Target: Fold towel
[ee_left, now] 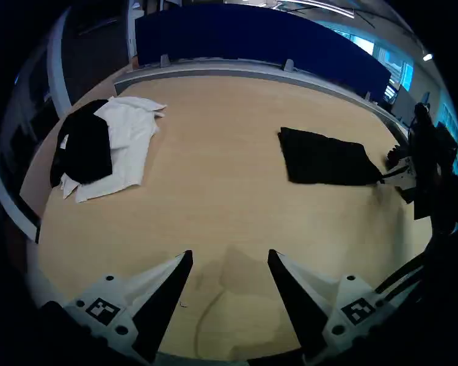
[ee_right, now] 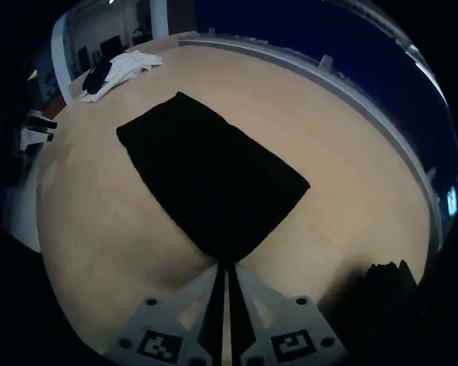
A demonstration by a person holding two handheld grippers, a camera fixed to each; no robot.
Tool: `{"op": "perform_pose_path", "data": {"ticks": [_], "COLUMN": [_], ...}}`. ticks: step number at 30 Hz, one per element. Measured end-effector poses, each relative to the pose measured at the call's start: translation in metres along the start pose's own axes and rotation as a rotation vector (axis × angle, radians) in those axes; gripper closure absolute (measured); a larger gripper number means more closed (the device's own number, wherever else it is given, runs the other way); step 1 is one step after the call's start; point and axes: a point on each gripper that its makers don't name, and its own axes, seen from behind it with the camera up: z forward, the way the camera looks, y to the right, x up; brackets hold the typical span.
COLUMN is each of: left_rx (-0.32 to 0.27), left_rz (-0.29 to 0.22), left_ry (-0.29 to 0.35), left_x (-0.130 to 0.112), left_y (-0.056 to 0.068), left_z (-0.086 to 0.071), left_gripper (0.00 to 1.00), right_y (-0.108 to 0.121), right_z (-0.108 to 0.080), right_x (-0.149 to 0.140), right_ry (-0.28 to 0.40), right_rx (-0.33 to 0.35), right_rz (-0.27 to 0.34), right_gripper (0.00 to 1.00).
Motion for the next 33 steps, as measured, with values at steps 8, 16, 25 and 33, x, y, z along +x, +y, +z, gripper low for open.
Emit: {"op": "perform_pose_path", "data": {"ticks": [8, 16, 25, 33], "left_rx": [-0.007, -0.013, -0.011, -0.01], "left_rz": [-0.016, -0.023, -0.04, -0.045], "left_ry": [0.018, 0.037, 0.05, 0.061], "left_x": [0.006, 0.012, 0.011, 0.012], "left_y": [-0.003, -0.005, -0.008, -0.009], "left_z": [-0.003, -0.008, -0.016, -0.018], "left_gripper": [0.09, 0.09, 0.09, 0.09], "right_y": [-0.001, -0.007, -0.014, -0.019], "right_z": [-0.021, -0.037, -0.045, -0.04], "right_x": [0.038, 0.094, 0.148, 0.161], "right_ry": [0.04, 0.092, 0.146, 0.138], "right_rx": [-0.01, -0.031, -0.037, -0.033], "right_rz": [-0.079, -0.198, -0.29, -0.347], "right_gripper": [0.96, 0.96, 0.96, 0.96]}}
